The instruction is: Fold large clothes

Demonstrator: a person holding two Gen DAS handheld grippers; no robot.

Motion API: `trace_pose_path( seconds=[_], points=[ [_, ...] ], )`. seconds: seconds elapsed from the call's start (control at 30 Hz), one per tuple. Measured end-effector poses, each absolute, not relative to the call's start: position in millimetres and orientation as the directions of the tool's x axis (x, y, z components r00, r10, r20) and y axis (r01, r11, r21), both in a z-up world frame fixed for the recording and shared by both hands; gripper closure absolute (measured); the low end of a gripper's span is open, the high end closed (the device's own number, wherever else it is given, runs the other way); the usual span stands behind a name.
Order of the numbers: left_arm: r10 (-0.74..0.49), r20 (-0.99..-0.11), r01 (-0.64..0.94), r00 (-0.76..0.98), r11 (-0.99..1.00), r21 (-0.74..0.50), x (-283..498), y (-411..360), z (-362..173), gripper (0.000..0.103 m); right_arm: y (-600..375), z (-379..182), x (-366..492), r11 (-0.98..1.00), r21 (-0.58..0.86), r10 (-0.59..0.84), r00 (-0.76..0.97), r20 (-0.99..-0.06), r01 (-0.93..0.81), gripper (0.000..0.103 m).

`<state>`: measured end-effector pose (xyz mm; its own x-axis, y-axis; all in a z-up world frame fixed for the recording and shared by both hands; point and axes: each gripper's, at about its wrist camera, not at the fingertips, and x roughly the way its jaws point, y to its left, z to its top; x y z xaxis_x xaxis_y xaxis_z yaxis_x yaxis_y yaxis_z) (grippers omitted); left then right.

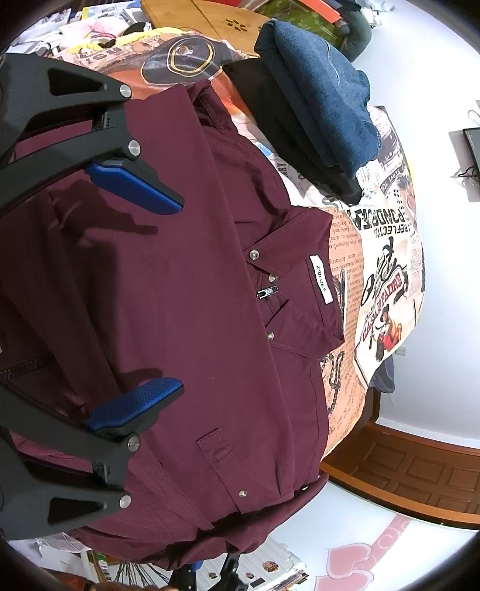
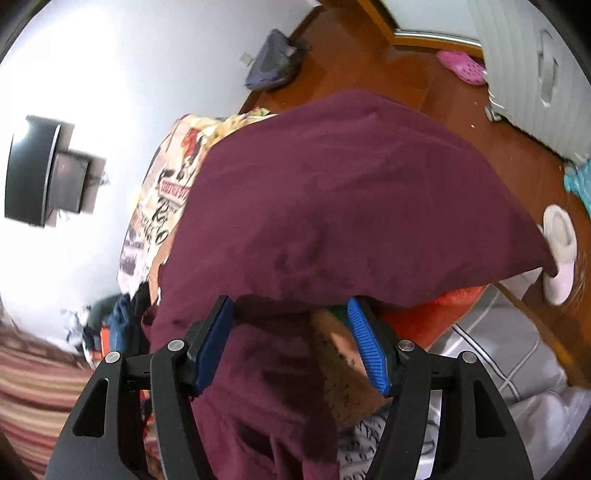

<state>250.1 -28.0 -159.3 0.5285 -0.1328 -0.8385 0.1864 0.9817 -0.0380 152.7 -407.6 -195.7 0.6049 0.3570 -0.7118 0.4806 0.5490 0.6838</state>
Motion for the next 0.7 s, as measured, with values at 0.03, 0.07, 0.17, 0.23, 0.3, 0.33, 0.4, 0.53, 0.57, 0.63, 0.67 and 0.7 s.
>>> trace_pose_path(
  seconds=[0.03, 0.07, 0.17, 0.23, 0.3, 0.33, 0.4, 0.53, 0.57, 0.63, 0.67, 0.7],
  points=[
    [-0.132, -0.839, 0.186, 0.528, 0.982, -0.038, 250, -28, -159, 0.013, -410, -199, 154, 0.526, 0.694, 0.349, 0.62, -0.703, 0.491, 0.043],
    [-0.133, -0.839, 0.185, 0.528, 0.982, -0.039, 250, -28, -159, 0.013, -413, -200, 156, 0.508, 0.703, 0.34, 0.634, -0.695, 0.498, 0.041],
    [-0.136, -0.839, 0.184, 0.526, 0.982, -0.044, 250, -27, -160, 0.013, -415, -194, 167, 0.531, 0.685, 0.295, 0.649, -0.701, 0.499, 0.043],
    [-0.135, -0.84, 0.181, 0.525, 0.982, -0.044, 251, -25, -161, 0.013, -416, -187, 174, 0.583, 0.649, 0.248, 0.654, -0.715, 0.489, 0.054],
    [-0.135, -0.841, 0.178, 0.523, 0.983, -0.047, 252, -24, -162, 0.013, -412, -184, 187, 0.623, 0.622, 0.242, 0.639, -0.73, 0.475, 0.078],
    [-0.136, -0.842, 0.175, 0.523, 0.983, -0.05, 252, -23, -162, 0.013, -411, -182, 192, 0.637, 0.607, 0.232, 0.632, -0.739, 0.476, 0.082],
    [-0.137, -0.839, 0.173, 0.526, 0.984, -0.052, 251, -21, -161, 0.013, -410, -175, 194, 0.671, 0.575, 0.19, 0.64, -0.744, 0.468, 0.087],
    [-0.137, -0.832, 0.168, 0.538, 0.984, -0.053, 250, -18, -157, 0.013, -413, -143, 189, 0.72, 0.535, 0.1, 0.697, -0.71, 0.442, 0.09],
    [-0.135, -0.83, 0.167, 0.541, 0.985, -0.052, 249, -16, -156, 0.013, -414, -129, 186, 0.731, 0.529, 0.076, 0.719, -0.691, 0.431, 0.09],
    [-0.133, -0.825, 0.164, 0.55, 0.985, -0.049, 248, -14, -153, 0.013, -414, -111, 186, 0.746, 0.531, 0.066, 0.748, -0.66, 0.402, 0.09],
    [-0.132, -0.822, 0.163, 0.553, 0.985, -0.049, 247, -13, -152, 0.013, -412, -103, 186, 0.754, 0.533, 0.064, 0.765, -0.641, 0.384, 0.091],
    [-0.133, -0.819, 0.161, 0.557, 0.986, -0.05, 246, -12, -150, 0.013, -409, -92, 186, 0.77, 0.525, 0.055, 0.782, -0.621, 0.363, 0.091]
  ],
)
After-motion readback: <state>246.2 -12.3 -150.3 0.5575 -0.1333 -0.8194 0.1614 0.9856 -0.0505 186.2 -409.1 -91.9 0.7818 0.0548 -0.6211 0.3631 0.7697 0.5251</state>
